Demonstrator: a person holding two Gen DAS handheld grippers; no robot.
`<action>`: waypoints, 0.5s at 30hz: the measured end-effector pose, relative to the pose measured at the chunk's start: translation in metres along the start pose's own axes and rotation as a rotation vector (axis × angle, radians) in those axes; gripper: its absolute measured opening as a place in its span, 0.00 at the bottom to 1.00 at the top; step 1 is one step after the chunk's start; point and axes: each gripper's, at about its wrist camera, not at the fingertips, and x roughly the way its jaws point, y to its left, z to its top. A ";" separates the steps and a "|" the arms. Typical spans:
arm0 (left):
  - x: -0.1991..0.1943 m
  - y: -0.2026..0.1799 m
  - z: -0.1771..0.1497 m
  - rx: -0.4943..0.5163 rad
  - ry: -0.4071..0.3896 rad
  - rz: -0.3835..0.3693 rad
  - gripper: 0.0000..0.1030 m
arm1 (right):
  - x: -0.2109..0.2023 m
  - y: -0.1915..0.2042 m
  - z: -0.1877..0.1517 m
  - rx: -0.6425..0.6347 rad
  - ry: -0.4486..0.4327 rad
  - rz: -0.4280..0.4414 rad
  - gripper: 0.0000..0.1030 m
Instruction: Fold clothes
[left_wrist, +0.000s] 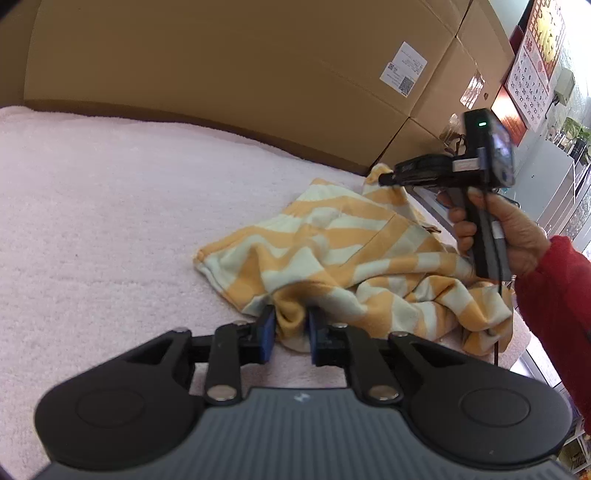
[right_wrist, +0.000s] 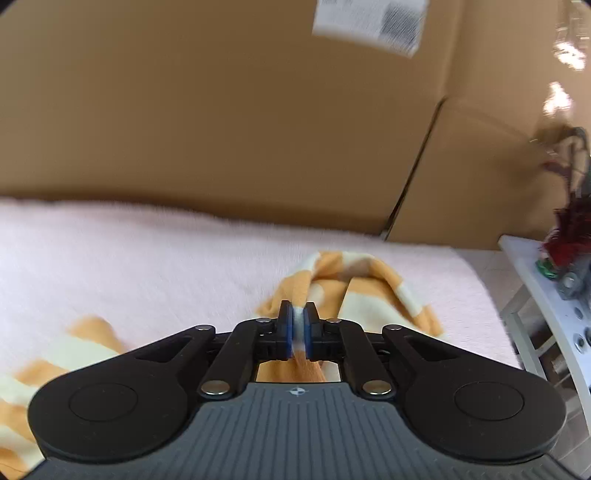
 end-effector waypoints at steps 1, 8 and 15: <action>0.003 -0.001 0.002 -0.005 0.001 -0.010 0.22 | -0.022 -0.006 0.005 0.035 -0.057 0.034 0.05; 0.029 -0.011 0.015 -0.070 0.035 -0.065 0.25 | -0.192 -0.071 0.020 0.326 -0.470 0.189 0.06; 0.028 -0.021 0.042 -0.055 0.008 -0.022 0.03 | -0.278 -0.089 0.005 0.413 -0.671 0.167 0.05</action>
